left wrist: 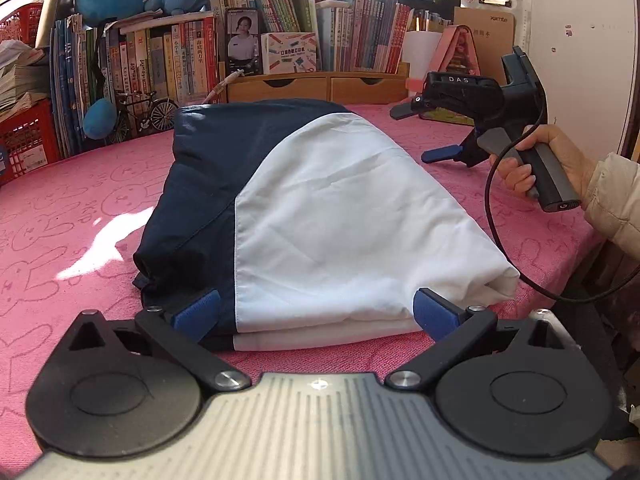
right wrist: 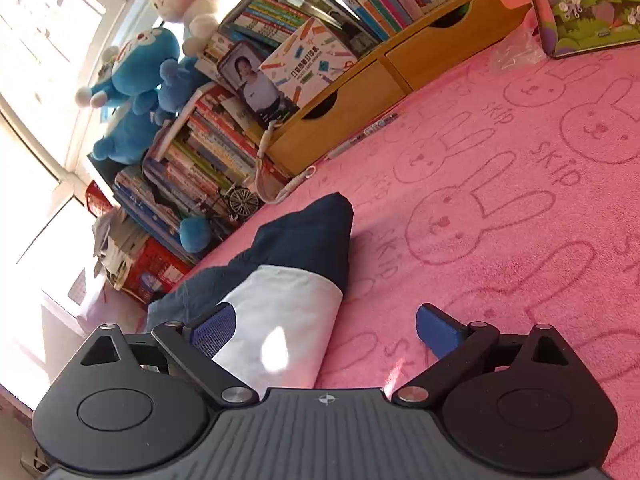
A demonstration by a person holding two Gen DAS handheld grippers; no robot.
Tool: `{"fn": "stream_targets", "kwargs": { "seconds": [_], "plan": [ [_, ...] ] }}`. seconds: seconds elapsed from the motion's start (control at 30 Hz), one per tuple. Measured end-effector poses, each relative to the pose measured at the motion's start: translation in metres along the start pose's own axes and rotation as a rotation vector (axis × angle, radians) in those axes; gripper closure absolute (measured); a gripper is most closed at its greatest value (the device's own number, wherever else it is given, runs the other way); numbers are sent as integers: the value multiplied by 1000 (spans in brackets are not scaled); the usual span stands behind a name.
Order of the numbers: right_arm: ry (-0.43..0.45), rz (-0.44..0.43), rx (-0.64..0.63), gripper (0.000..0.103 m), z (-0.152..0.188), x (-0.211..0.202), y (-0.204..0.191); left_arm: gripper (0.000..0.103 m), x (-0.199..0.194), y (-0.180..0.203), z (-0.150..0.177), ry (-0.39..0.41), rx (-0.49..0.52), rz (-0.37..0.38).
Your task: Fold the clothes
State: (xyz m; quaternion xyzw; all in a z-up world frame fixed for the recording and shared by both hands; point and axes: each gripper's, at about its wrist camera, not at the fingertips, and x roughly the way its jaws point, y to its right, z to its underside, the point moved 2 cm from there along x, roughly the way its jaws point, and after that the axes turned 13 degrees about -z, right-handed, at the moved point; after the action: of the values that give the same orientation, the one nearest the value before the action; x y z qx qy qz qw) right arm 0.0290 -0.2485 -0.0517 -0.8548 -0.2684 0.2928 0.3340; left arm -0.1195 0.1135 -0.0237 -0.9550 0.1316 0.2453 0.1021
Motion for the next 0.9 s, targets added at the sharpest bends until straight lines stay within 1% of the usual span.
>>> {"fn": "stream_targets", "kwargs": {
  "seconds": [0.07, 0.13, 0.17, 0.23, 0.27, 0.37, 0.43, 0.47, 0.5, 0.6, 0.73, 0.8, 0.9],
  "plan": [
    [-31, 12, -65, 0, 10, -7, -8, 0, -15, -13, -12, 41, 8, -13],
    [-58, -2, -101, 0, 16, -4, -15, 0, -31, -27, -23, 82, 15, -25],
    [-71, -10, -117, 0, 19, -2, -19, 0, -34, -35, -35, 107, 4, -25],
    [-94, -31, -140, 0, 23, 3, -25, 0, -28, -52, -60, 130, -55, 0],
    [-95, -47, -135, 0, 24, 7, -27, 0, -20, -60, -73, 122, -93, 34],
    [-93, -80, -123, 0, 25, 16, -29, 0, 21, -80, -99, 39, -206, 138],
    [-88, -88, -130, 0, 26, 20, -31, 0, 58, -93, -106, -71, -279, 184],
    [-86, -92, -137, 0, 27, 20, -31, 0, 77, -99, -107, -128, -316, 193],
    [-84, -94, -140, 0, 28, 21, -31, 0, 92, -104, -106, -168, -340, 191],
    [-80, -116, -160, 0, 30, 20, -29, 0, 129, -116, -103, -255, -392, 185],
    [-82, -135, -156, 0, 27, 21, -26, 0, 170, -125, -98, -394, -486, 251],
    [-81, -141, -145, 0, 24, 24, -24, 0, 185, -123, -98, -438, -498, 260],
    [-73, -146, -136, 0, 21, 30, -22, 0, 196, -121, -102, -431, -512, 292]
  ]
}}
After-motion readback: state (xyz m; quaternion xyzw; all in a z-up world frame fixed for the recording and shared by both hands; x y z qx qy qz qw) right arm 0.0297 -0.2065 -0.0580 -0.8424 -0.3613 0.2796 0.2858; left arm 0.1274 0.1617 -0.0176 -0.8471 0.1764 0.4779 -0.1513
